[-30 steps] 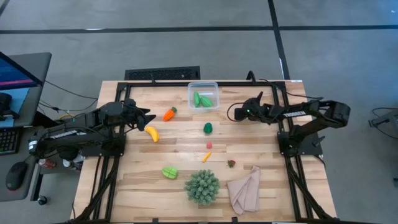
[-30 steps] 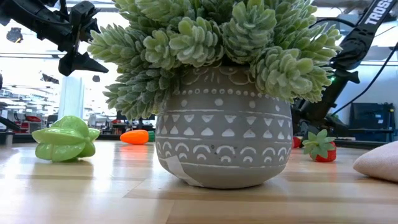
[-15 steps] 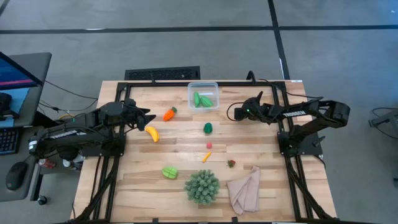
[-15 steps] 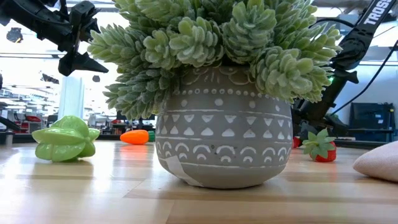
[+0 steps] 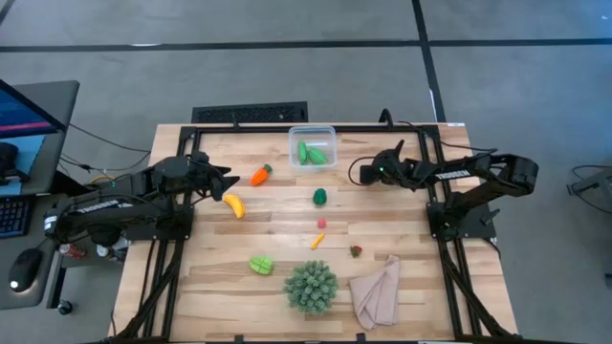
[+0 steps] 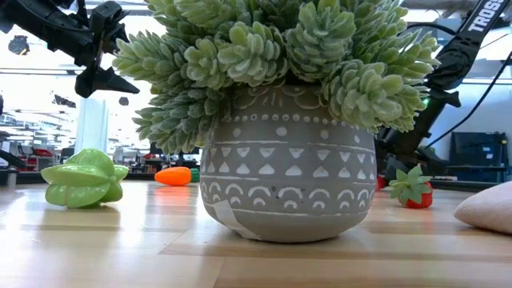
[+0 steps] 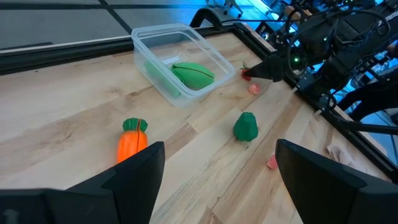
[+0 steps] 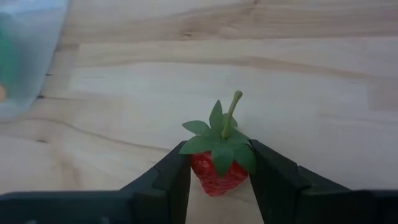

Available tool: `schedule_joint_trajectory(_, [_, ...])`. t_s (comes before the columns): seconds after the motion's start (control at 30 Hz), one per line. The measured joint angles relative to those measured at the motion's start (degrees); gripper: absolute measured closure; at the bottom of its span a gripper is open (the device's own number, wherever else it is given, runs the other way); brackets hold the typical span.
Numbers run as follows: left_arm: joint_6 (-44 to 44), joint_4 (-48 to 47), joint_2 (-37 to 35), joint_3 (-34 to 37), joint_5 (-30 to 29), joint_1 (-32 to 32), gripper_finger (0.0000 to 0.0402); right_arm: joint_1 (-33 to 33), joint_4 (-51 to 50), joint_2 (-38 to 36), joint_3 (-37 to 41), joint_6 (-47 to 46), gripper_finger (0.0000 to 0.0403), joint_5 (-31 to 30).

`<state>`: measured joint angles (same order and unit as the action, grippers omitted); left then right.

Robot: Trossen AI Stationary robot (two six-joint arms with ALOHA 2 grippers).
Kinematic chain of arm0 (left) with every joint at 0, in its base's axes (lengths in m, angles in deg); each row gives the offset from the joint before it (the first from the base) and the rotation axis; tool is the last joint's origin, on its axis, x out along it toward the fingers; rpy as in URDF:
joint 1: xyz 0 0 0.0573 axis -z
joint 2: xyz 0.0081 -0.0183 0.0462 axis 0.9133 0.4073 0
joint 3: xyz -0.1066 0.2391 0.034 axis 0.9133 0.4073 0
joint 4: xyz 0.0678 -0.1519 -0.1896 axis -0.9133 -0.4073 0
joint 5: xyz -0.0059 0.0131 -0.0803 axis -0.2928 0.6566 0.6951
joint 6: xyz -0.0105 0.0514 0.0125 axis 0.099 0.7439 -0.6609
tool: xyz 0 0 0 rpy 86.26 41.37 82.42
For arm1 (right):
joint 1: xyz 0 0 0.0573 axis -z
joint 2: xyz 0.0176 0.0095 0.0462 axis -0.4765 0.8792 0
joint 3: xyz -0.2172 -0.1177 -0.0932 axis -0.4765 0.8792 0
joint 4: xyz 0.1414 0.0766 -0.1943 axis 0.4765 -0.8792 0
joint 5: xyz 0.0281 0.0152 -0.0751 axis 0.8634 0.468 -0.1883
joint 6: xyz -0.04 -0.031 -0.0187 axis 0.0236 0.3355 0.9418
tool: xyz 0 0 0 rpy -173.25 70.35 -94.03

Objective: Pick and placing Produce into tupperware
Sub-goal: Put the top strawberry into the transparent bin

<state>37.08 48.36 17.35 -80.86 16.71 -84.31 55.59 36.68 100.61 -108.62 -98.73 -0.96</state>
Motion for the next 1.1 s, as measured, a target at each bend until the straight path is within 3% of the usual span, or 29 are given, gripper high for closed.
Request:
schedule_joint_trajectory(0.4, [0.07,-0.02,-0.01,0.0,0.0,0.0,0.0105,-0.04,2.65,-0.02,-2.77,2.27,0.0263,1.07])
schedule_joint_trajectory(1.1, [0.52,-0.02,0.0,0.0,0.0,0.0,0.0104,-0.05,1.68,-0.04,-20.03,15.35,0.0258,2.94])
